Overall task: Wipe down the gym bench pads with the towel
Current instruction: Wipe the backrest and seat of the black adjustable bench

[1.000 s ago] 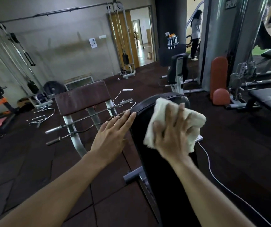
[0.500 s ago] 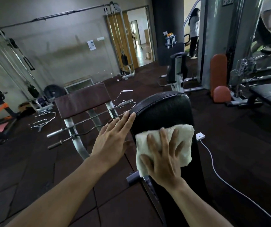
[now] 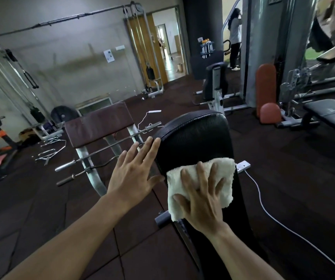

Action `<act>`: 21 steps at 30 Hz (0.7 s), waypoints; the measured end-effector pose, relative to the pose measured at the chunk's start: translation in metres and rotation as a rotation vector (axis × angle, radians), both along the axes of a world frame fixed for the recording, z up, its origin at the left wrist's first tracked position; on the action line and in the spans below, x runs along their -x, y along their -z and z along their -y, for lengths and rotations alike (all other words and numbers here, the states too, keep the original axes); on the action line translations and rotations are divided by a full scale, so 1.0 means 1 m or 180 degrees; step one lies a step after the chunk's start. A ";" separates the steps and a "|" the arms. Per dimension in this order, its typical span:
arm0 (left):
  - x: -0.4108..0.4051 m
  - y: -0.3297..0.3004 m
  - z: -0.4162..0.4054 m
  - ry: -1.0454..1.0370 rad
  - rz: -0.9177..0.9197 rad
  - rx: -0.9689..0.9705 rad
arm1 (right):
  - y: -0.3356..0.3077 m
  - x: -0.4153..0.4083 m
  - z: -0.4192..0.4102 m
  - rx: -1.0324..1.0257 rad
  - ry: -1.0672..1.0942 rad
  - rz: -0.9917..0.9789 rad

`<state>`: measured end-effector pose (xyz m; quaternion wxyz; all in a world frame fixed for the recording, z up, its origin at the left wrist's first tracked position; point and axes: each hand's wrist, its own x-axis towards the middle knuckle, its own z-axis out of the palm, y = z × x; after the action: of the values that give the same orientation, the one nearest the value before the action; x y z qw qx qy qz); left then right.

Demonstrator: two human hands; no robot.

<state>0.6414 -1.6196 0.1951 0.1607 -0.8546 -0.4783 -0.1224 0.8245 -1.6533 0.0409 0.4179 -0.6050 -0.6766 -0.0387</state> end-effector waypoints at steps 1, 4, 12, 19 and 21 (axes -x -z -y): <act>0.000 0.000 0.000 0.0005 -0.0014 -0.0014 | 0.000 -0.006 -0.002 -0.0053 0.0008 0.0012; 0.001 0.000 0.001 -0.0019 -0.0054 -0.0034 | -0.025 -0.020 -0.015 -0.0030 0.0230 -0.0366; -0.007 -0.007 0.001 0.0095 -0.0395 -0.0314 | -0.001 0.004 0.002 0.0021 0.0263 -0.0689; -0.015 0.000 0.000 0.0086 -0.0385 -0.0223 | -0.015 -0.020 -0.008 -0.0015 0.0410 -0.0705; -0.014 0.003 0.001 0.0092 -0.0300 -0.0170 | -0.012 -0.007 -0.003 -0.0035 0.0486 -0.0855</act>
<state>0.6558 -1.6204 0.1925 0.2040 -0.8617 -0.4543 -0.0971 0.8313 -1.6504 0.0525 0.5039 -0.6521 -0.5664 0.0072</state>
